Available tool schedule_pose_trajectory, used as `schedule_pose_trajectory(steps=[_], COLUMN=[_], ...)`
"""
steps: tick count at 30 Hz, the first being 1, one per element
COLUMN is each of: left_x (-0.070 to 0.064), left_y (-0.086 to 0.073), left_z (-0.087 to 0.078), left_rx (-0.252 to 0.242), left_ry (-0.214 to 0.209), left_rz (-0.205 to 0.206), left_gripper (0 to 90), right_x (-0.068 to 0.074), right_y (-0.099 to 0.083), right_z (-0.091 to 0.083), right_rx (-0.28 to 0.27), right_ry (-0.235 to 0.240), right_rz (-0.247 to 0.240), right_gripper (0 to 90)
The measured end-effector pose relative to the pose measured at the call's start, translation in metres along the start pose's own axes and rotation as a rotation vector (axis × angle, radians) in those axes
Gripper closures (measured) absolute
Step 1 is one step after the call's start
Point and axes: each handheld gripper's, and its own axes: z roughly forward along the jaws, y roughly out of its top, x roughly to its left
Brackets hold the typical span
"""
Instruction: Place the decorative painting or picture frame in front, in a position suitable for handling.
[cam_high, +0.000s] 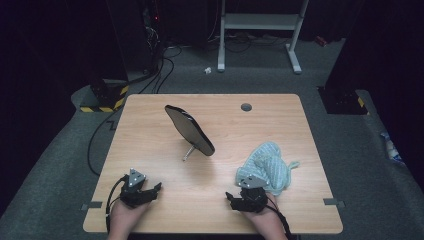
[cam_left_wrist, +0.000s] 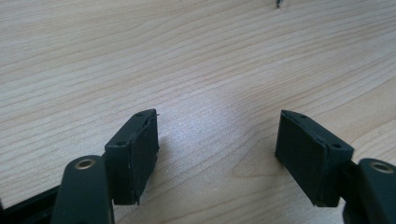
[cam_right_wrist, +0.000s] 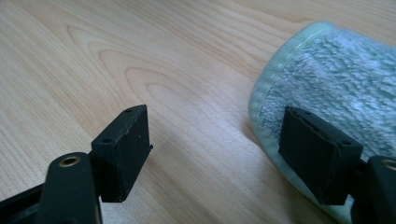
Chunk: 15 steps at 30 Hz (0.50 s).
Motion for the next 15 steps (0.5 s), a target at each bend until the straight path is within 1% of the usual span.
schedule_pose_trajectory(steps=[3, 6, 12, 14, 15], left_x=[0.0, 0.0, -0.001, -0.001, -0.002], left_y=[0.0, 0.0, 0.001, 0.001, 0.001], left_z=[0.0, -0.001, -0.002, -0.003, -0.004], left_rx=[0.003, 0.006, -0.009, -0.023, -0.034], left_ry=[-0.001, -0.001, -0.004, -0.006, -0.008], left_rz=[0.001, 0.001, 0.006, 0.011, 0.008], left_gripper=[30.9, 32.6, 33.4, 33.8, 34.1], right_x=[0.002, 0.004, 0.016, 0.02, 0.02], right_y=[0.001, 0.004, 0.014, 0.017, 0.017], right_z=[0.001, -0.001, -0.013, -0.014, -0.012], right_rx=[0.0, -0.005, -0.065, -0.075, -0.079], right_ry=[0.009, 0.015, 0.021, 0.024, 0.024], right_rz=[0.002, -0.006, -0.043, -0.045, -0.059], right_gripper=[25.6, 25.6, 25.5, 25.5, 25.5])
